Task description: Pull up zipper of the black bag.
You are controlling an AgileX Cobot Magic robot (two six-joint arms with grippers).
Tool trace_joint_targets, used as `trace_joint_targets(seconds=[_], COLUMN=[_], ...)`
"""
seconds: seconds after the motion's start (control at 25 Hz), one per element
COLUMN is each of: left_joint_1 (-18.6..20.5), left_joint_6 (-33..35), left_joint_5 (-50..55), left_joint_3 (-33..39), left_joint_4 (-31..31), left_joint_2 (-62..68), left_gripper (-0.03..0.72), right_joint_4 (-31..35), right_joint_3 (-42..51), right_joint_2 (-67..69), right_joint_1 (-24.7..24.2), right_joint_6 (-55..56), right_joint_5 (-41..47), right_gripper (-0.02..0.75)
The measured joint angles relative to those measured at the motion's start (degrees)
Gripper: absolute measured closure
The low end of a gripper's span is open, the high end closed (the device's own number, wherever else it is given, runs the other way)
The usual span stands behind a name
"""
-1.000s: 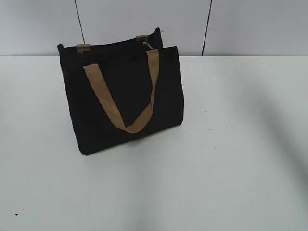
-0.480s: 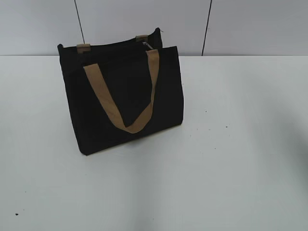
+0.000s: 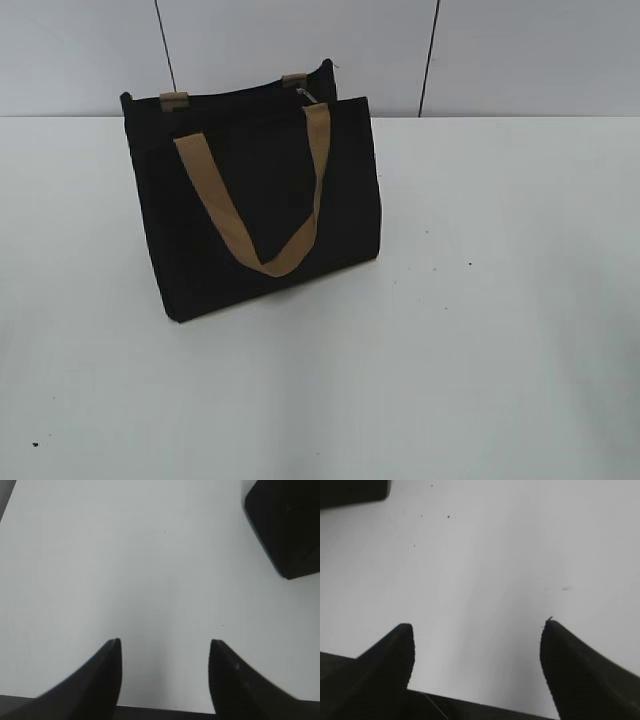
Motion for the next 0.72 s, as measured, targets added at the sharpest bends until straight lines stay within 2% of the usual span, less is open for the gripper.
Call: trace_joint_targets(seconds=[0.2, 0.4, 0.52, 0.72], left_joint_1=[-1.1, -7.6, -10.9, -11.5], left_joint_6=[0.0, 0.8, 1.1, 1.1], left_joint_5=[1.1, 0.0, 3.0, 5.4], left_joint_3=[0.3, 0.3, 0.3, 2.1], left_joint_4=[-2.3, -7.6, -5.9, -2.4], left_joint_2=[-5.7, -9.1, -10.0, -13.3], left_gripper=[0.261, 0.261, 0.261, 0.261], right_joint_4=[0.6, 0.8, 0.8, 2.3], right_joint_3=[4.4, 6.8, 8.6, 12.4], right_joint_2=[-8.1, -14.7, -18.6, -26.9], right_joint_1=[0.0, 0.0, 0.0, 0.0], right_joint_6=[0.0, -1.1, -1.3, -1.4], right_joint_5=[3.7, 6.6, 8.0, 8.3], right_gripper=[0.141, 0.141, 0.143, 0.145])
